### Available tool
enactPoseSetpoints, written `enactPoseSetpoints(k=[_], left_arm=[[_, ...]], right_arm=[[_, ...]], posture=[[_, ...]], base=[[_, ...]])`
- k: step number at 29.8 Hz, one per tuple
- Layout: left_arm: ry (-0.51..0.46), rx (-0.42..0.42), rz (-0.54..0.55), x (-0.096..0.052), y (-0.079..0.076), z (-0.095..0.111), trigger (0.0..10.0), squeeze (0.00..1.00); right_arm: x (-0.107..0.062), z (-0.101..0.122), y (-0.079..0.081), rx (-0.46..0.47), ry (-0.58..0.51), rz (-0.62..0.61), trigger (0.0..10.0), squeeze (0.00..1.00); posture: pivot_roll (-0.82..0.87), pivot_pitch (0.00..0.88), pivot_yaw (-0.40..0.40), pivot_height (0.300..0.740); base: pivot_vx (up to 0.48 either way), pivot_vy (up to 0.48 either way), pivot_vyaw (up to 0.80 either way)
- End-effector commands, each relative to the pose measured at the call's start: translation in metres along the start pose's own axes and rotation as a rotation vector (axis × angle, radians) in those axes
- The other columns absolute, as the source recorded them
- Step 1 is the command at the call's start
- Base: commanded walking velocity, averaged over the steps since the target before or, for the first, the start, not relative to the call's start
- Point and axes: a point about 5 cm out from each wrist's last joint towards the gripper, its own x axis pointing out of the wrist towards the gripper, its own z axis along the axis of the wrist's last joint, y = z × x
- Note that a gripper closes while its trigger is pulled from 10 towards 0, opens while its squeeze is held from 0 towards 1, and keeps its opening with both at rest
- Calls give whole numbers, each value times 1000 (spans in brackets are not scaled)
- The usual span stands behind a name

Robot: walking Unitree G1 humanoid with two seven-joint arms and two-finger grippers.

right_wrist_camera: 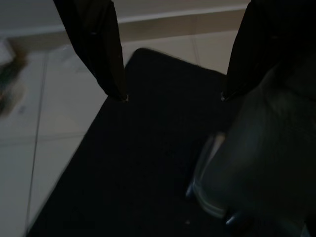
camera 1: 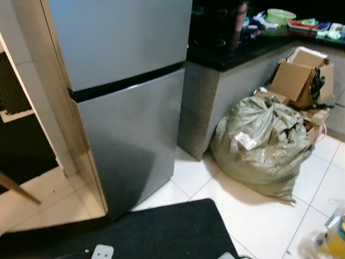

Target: Restocking fridge

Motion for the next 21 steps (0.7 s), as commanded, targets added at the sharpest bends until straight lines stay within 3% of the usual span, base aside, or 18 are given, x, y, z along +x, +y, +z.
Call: enactPoseSetpoints(k=[1,8,15,21], left_arm=[[42,11,10,-3,3,-14,10000,0],[66,16,28,-7,14,-26,10000,0],[51,-8,35,-7,16,-23,10000,0],[12,13,15,-5,16,-12,10000,0]], right_arm=[[-1,-2,-2,-13,3,-5,10000,0],[-6,-36,-8,-25,57,-10,10000,0],[-7,-39,-13,-35,65,-16,10000,0],[-10,-30,-26,46,28,-56,10000,0]], posture=[[-37,0,-8,740],[-44,0,-17,740],[-36,0,-17,740],[-10,8,7,740]], base=[[0,0,756],[0,0,759],[0,0,761],[0,0,760]])
